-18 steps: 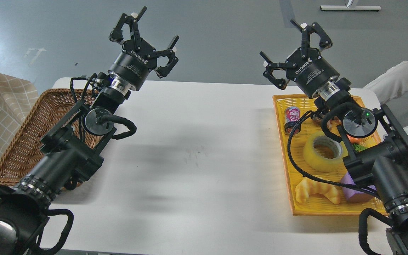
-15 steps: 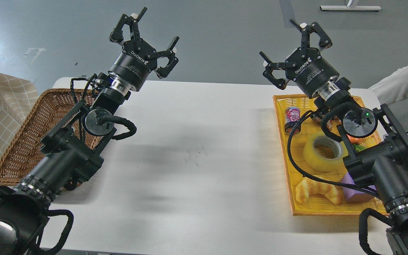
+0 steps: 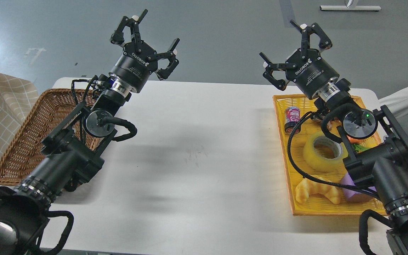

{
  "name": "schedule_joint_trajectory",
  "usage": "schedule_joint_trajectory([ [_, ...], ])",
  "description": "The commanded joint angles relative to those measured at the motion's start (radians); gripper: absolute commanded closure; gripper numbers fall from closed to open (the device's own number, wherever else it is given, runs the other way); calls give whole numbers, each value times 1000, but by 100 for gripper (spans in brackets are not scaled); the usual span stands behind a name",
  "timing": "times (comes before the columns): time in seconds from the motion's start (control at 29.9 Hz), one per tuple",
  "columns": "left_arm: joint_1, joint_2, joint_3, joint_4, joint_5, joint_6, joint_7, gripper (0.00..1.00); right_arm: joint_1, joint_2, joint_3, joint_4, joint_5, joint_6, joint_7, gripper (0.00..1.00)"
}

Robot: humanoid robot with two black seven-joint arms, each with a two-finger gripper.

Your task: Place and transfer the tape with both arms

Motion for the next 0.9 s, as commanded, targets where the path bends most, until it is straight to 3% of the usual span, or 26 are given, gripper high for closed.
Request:
schedule_joint_trajectory([
  [0.0, -4, 0, 2, 0, 0, 0, 0, 2, 0, 0, 2, 1, 1, 0, 0, 0],
  [0.87, -6, 0, 0, 1, 15, 0, 1, 2, -5, 8, 1, 14, 2, 0, 2, 0],
])
